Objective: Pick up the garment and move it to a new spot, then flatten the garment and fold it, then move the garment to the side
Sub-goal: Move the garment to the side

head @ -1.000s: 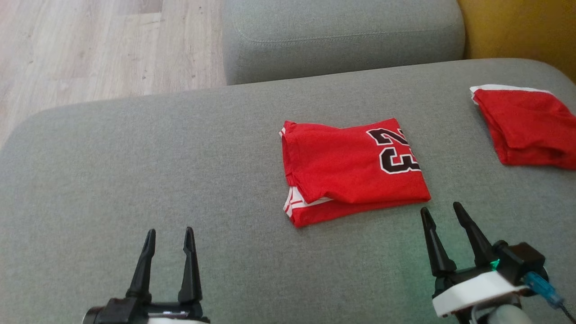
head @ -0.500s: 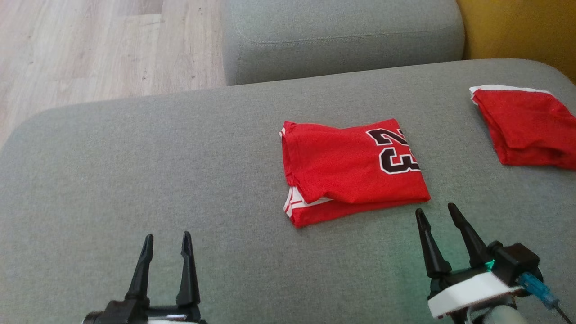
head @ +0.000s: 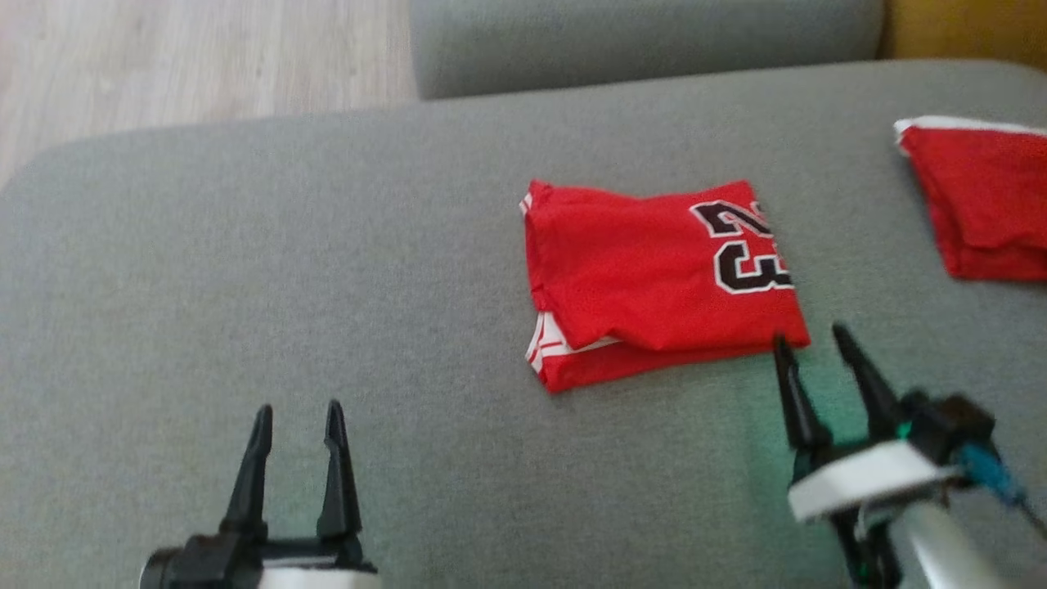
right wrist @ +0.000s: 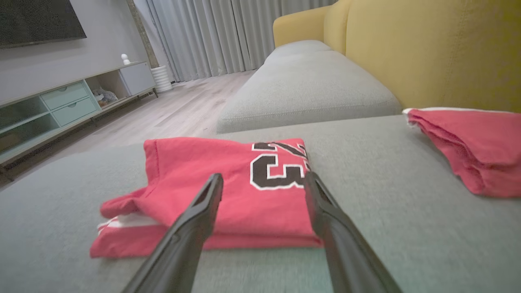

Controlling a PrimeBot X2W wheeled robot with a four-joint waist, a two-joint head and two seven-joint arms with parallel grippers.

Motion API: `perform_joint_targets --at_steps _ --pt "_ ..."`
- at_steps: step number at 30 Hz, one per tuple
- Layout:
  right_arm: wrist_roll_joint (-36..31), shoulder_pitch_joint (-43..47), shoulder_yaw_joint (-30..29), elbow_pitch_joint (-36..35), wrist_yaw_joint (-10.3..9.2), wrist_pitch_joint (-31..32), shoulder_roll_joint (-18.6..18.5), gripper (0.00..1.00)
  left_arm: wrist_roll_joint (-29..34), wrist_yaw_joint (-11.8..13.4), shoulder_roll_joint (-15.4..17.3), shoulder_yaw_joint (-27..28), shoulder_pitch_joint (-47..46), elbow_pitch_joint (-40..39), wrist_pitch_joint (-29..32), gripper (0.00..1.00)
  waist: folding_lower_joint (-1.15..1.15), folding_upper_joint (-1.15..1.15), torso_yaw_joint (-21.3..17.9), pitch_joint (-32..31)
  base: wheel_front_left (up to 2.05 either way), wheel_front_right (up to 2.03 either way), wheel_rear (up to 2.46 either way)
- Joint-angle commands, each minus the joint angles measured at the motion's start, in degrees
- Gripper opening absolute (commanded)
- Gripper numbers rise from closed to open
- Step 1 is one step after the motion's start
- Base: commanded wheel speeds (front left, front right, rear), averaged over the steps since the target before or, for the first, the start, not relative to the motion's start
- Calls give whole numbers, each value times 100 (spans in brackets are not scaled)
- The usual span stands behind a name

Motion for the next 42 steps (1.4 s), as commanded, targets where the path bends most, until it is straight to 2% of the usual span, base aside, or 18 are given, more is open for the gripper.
perform_joint_targets --at_steps 1,8,10,11,15,20,21,22,28,33,38,42 --pt "4 -462 56 -68 -5 -62 -109 100 -12 49 -18 164 -333 -233 -30 100 0 0 126 260 0 0 0" --pt "187 -1612 -88 912 -5 -42 -400 100 -43 113 -18 19 -625 -334 -30 100 0 0 382 750 0 0 0" --pt "254 -2033 -187 1448 -5 152 -492 100 -65 137 -18 -48 -734 -338 -30 100 0 0 483 907 0 0 0" --pt "254 -2033 -187 1448 -5 152 -492 100 -65 137 -18 -48 -734 -338 -30 100 0 0 483 907 0 0 0" --pt "305 -2455 -271 2112 -5 299 -545 100 -115 167 -18 -130 -841 -325 -30 100 0 0 585 1087 0 0 0" --pt "430 -2891 -151 3048 -5 515 -435 100 -150 192 -18 -233 -1011 -315 -30 100 0 0 663 1325 0 0 0" --pt "495 -2929 -79 3145 -5 566 -410 58 -152 193 -18 -242 -1041 -310 -30 100 0 0 669 1350 0 0 0" --pt "567 -2960 -7 3202 -5 584 -387 0 -154 196 -18 -243 -1065 -303 -30 100 0 0 666 1368 0 0 0" --pt "663 -3195 237 3197 -5 243 -600 0 -139 202 -18 -169 -1109 -307 -30 100 0 0 470 1436 0 0 0" --pt "257 -3651 288 2939 -5 120 -1037 0 -105 164 -18 -117 -1148 -315 -30 100 0 0 77 1529 0 0 0" --pt "-153 -3990 173 2580 -5 377 -1495 0 -28 120 -18 -108 -1258 -321 -30 100 0 0 -248 1732 0 0 0" --pt "-426 -4103 -132 2129 -5 649 -1959 0 32 84 -18 -57 -1398 -316 -30 100 0 0 -421 1951 0 0 0"
